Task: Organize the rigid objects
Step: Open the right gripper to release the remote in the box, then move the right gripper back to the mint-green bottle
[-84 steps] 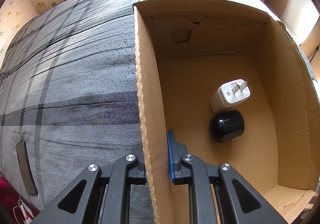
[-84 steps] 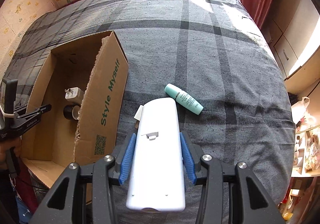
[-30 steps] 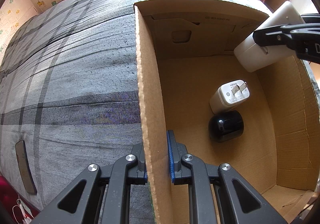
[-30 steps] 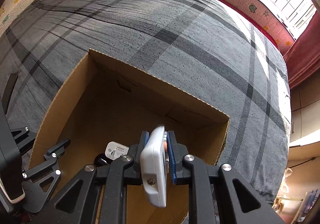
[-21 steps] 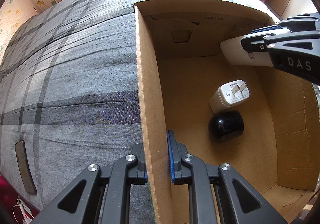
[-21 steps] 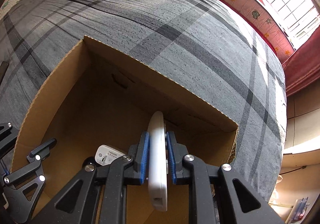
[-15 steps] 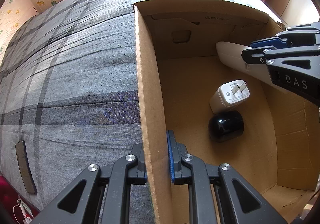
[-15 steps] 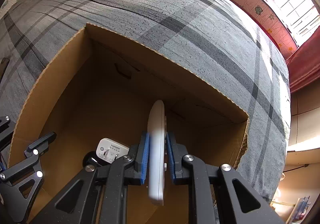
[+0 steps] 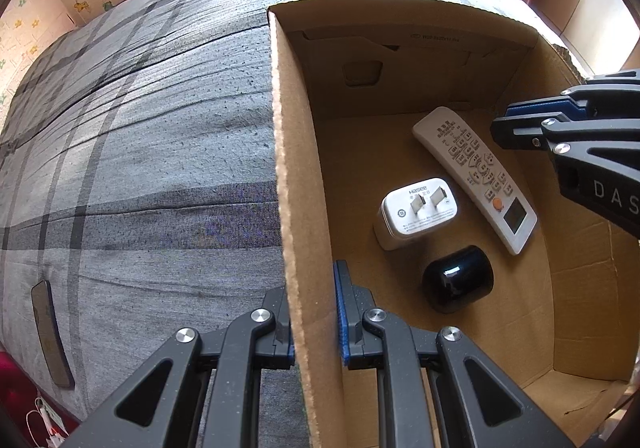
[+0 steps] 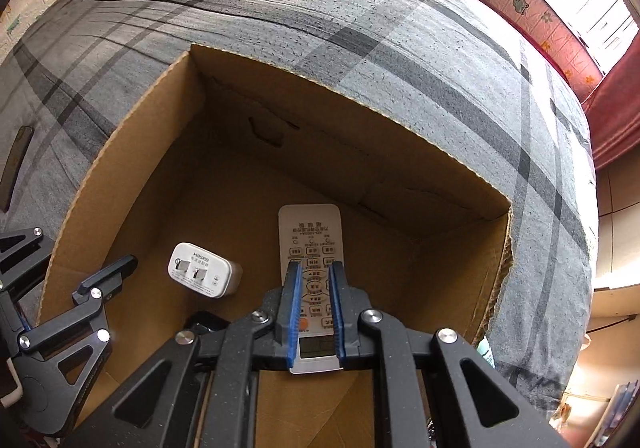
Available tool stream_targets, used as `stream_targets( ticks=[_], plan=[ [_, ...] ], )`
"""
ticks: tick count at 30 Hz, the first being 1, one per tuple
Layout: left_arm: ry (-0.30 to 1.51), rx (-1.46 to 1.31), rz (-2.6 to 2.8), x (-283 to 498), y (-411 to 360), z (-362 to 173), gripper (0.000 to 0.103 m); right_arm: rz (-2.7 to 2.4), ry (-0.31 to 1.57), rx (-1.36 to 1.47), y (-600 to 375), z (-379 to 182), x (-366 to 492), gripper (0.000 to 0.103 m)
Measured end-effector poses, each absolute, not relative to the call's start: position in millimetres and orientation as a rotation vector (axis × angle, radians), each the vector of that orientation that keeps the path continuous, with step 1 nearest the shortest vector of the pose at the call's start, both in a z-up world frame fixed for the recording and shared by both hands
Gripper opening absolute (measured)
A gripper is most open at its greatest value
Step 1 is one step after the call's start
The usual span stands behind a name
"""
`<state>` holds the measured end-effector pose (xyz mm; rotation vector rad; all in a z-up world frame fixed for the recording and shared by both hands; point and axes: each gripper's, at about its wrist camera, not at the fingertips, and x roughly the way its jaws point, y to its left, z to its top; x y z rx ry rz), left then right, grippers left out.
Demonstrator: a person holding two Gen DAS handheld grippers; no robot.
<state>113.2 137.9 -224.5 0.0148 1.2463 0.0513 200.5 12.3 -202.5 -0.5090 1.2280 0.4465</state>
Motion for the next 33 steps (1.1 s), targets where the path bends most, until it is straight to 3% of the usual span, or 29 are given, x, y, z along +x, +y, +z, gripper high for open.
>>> stream_targets(
  ticks=[5,14,19,23,29,31,33],
  plan=[
    [1.247,0.017,0.052,113.7,137.7,-225.0,0.016,0.463,1.225,-0.479,8.0,-195.6,195.6,0.021],
    [1.249,0.023,0.055,115.1,135.0,-225.3,0.016,0.504,1.196,-0.437,-1.9,-171.2,183.0,0.046],
    [1.250,0.026,0.057,115.4,133.5,-225.8,0.016,0.509,1.179,-0.417,-12.8,-157.2,179.9,0.070],
    [1.251,0.027,0.057,115.6,133.0,-225.9,0.016,0.503,1.170,-0.400,-24.6,-147.3,177.5,0.074],
    [1.252,0.033,0.058,116.3,131.3,-226.4,0.016,0.521,1.151,-0.358,-40.0,-132.5,174.3,0.090],
    [1.252,0.033,0.059,116.2,131.1,-226.6,0.016,0.521,1.134,-0.352,-45.1,-126.1,171.8,0.100],
    [1.252,0.037,0.059,116.3,130.6,-226.8,0.016,0.519,1.123,-0.349,-49.1,-122.1,170.9,0.103]
  ],
)
